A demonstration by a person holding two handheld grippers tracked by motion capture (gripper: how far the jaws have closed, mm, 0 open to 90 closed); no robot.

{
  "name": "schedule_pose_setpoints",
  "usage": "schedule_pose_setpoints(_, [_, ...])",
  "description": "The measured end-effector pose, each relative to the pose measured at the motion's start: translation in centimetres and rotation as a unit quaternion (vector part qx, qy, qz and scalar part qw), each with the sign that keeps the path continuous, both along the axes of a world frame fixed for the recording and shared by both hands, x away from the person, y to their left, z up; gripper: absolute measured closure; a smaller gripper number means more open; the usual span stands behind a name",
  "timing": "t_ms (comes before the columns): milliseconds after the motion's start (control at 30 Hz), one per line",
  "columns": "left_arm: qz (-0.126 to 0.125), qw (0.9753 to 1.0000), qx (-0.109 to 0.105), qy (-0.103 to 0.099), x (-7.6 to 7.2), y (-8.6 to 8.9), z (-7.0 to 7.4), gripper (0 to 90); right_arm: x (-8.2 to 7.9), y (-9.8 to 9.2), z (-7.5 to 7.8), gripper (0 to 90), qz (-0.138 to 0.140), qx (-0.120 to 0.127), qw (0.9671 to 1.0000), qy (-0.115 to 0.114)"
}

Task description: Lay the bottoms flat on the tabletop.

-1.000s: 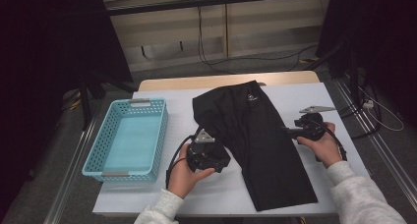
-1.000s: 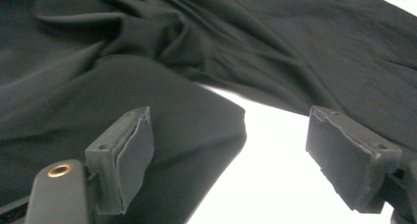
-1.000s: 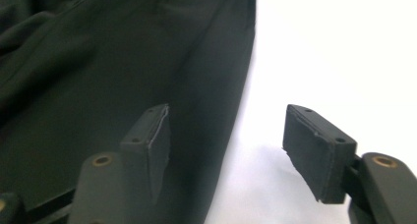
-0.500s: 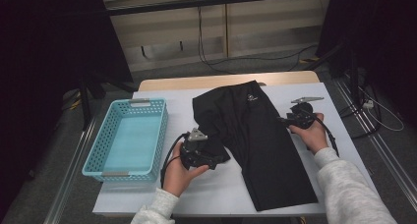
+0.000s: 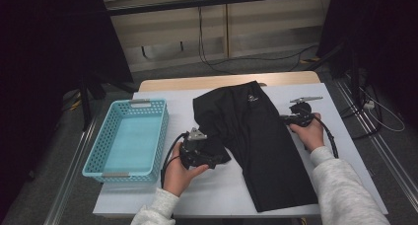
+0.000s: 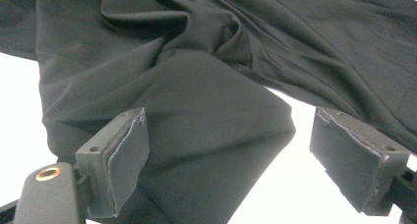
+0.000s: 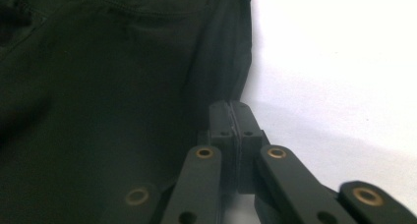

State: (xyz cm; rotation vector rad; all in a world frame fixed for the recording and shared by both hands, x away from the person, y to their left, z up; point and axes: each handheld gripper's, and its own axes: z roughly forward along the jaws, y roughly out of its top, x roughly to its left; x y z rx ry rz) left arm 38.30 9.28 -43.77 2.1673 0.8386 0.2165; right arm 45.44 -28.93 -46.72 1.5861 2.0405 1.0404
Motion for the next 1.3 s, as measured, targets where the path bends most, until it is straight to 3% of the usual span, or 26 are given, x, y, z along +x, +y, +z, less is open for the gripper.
schedule_pose_setpoints(467, [-0.003,1.0000,-0.001,-0.004,0.0,-0.2,0.1,15.8,-0.7,-2.2,0.1,90.0,-0.014,0.016,0.9997,0.012])
schedule_pose_setpoints(667, [-0.003,1.0000,0.000,-0.002,0.0,-0.3,0.0,15.9,-1.0,-2.7,0.2,89.7,-0.016,0.011,0.9997,0.014])
schedule_pose_setpoints(700, [-0.004,1.0000,-0.001,-0.003,0.0,-0.3,0.0,15.9,-1.0,-2.7,0.2,88.4,-0.012,0.006,0.9998,0.012])
schedule_pose_setpoints(767, [-0.004,1.0000,-0.001,-0.005,0.1,-0.3,0.1,15.9,-0.8,-2.5,0.2,74.8,-0.009,-0.009,0.9999,0.000])
schedule_pose_setpoints(867, [-0.004,1.0000,-0.003,-0.004,0.2,-0.2,0.3,15.9,0.1,-2.0,0.3,63.1,-0.007,-0.037,0.9992,-0.010])
schedule_pose_setpoints(967, [0.000,1.0000,-0.004,-0.004,0.3,0.0,0.3,15.9,1.3,-1.4,0.3,60.5,-0.006,-0.039,0.9991,-0.013])
schedule_pose_setpoints(1033, [0.002,1.0000,-0.005,-0.004,0.4,0.2,0.2,15.9,2.1,-1.0,0.1,61.6,-0.012,-0.036,0.9992,-0.014])
schedule_pose_setpoints(1133, [0.005,1.0000,-0.005,-0.002,0.4,0.4,0.1,16.0,3.0,-0.7,-0.3,67.7,-0.021,0.000,0.9995,-0.023])
schedule_pose_setpoints(1200, [0.006,1.0000,-0.005,-0.004,0.4,0.5,0.1,16.1,3.4,-0.7,-0.5,81.3,-0.023,0.019,0.9993,-0.021])
schedule_pose_setpoints(1233, [0.005,1.0000,-0.004,-0.002,0.4,0.5,0.1,16.2,3.5,-0.9,-0.4,88.4,-0.023,0.017,0.9994,-0.018])
schedule_pose_setpoints(1300, [0.007,1.0000,-0.005,0.000,0.5,0.6,0.0,16.2,3.6,-1.2,-0.4,90.0,-0.021,0.022,0.9994,-0.013])
